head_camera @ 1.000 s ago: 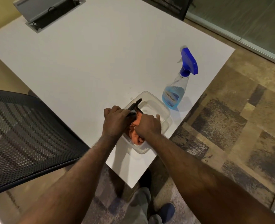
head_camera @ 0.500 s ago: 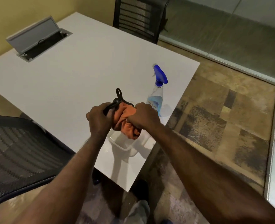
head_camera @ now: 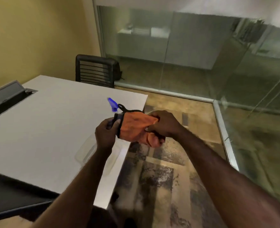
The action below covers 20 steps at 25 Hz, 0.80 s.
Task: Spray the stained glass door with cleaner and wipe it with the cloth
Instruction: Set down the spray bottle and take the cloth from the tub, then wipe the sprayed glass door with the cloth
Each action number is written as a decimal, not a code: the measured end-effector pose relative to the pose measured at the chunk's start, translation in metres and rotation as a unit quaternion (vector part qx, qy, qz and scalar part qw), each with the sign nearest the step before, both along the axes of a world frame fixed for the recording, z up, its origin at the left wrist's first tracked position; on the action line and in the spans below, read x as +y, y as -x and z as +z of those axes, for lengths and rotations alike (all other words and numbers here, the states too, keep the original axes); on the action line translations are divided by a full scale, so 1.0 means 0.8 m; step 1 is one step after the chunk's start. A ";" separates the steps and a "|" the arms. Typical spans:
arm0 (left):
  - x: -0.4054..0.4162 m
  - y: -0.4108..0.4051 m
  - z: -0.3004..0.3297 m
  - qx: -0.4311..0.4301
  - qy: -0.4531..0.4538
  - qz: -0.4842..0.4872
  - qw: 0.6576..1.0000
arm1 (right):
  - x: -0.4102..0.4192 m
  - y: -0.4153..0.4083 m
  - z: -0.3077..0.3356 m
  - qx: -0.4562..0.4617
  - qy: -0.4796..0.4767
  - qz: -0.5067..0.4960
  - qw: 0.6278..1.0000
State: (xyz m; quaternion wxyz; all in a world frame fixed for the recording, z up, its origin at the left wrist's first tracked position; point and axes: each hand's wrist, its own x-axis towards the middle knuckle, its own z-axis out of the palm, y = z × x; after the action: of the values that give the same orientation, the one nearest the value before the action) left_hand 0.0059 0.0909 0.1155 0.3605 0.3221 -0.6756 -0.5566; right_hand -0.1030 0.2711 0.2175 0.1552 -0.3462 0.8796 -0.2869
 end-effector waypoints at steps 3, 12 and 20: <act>0.096 0.020 0.020 0.045 -0.066 -0.147 0.986 | 0.120 -0.013 0.025 0.028 0.014 -0.053 0.998; 0.383 0.089 0.089 -0.028 0.036 -0.542 0.839 | 0.430 -0.067 0.065 0.147 0.024 -0.310 0.939; 0.611 0.148 0.154 0.082 0.032 -0.617 0.782 | 0.591 -0.122 0.101 0.291 0.004 -0.550 0.783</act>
State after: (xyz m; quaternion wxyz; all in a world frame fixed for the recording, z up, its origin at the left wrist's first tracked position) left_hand -0.1128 0.5800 0.2384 0.0042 -0.2217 -0.7157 -0.6623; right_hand -0.0053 0.7435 0.2982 -0.2933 0.1291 0.9231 -0.2124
